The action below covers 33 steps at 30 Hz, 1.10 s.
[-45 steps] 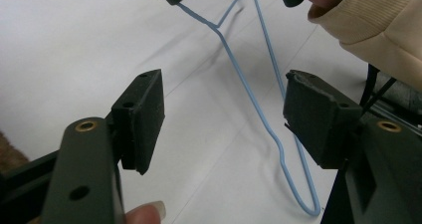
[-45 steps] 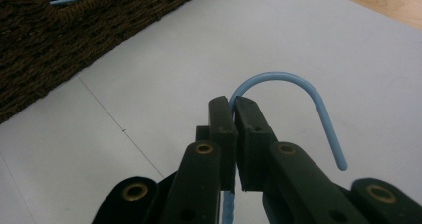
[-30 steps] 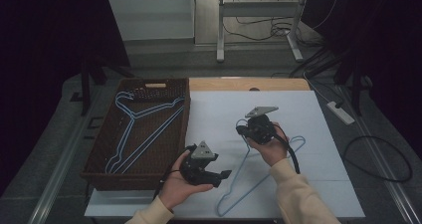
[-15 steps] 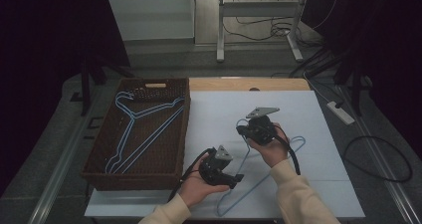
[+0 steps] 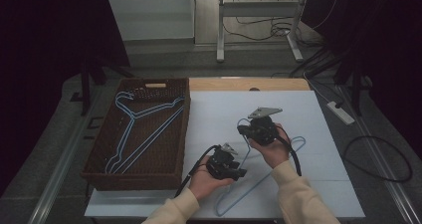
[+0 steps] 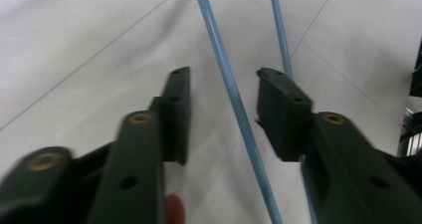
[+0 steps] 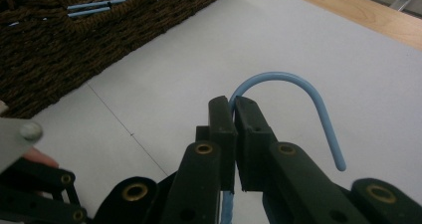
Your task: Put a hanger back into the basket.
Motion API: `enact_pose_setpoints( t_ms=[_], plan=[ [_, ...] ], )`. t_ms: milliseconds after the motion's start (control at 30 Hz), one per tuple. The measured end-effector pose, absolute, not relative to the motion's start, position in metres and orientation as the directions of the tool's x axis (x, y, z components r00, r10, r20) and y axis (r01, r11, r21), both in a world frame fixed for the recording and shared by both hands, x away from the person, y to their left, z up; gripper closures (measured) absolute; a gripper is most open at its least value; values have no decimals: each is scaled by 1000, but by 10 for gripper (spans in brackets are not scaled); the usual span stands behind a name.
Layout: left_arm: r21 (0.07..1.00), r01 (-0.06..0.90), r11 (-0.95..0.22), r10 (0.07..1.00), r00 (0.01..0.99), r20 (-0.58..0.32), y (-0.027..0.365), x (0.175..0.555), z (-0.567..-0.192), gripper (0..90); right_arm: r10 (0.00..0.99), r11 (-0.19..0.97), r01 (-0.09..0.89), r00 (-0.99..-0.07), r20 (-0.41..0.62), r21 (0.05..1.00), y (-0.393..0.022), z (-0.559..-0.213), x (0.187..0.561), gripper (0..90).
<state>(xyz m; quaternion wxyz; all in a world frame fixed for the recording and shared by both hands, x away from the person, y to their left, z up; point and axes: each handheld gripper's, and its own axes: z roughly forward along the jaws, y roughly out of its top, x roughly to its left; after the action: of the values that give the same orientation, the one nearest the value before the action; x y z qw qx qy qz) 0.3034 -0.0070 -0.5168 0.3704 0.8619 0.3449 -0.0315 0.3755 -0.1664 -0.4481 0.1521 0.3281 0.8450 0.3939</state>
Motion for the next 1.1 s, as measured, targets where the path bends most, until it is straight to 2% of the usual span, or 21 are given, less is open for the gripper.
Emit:
enact_pose_setpoints(
  t_ms=[100,133,367,533,567,667,900,1100],
  plan=[
    [610,633,-476,552,755,-353,-8,304,-518,763,675,468,431,-738,4,772,-168,-447,374,871],
    [611,634,-473,557,753,-350,-9,303,-517,782,676,465,431,-737,4,774,-168,-447,374,872],
    [613,656,-441,582,729,-361,-7,303,-513,818,682,417,423,-730,30,804,-178,-442,370,849],
    [627,659,-415,604,715,-352,-4,302,-510,859,688,346,419,-721,77,839,-191,-436,358,645],
    [631,657,-413,611,714,-343,-4,302,-510,861,685,328,410,-723,85,851,-197,-435,352,583],
    [633,660,-403,615,708,-347,-3,301,-510,861,679,304,402,-727,99,864,-211,-433,338,496],
    [660,654,-371,615,705,-353,3,296,-504,862,682,290,385,-725,93,876,-246,-441,305,440],
    [681,649,-339,611,702,-366,10,293,-496,863,699,276,391,-708,95,878,-274,-454,292,399]
  ],
)
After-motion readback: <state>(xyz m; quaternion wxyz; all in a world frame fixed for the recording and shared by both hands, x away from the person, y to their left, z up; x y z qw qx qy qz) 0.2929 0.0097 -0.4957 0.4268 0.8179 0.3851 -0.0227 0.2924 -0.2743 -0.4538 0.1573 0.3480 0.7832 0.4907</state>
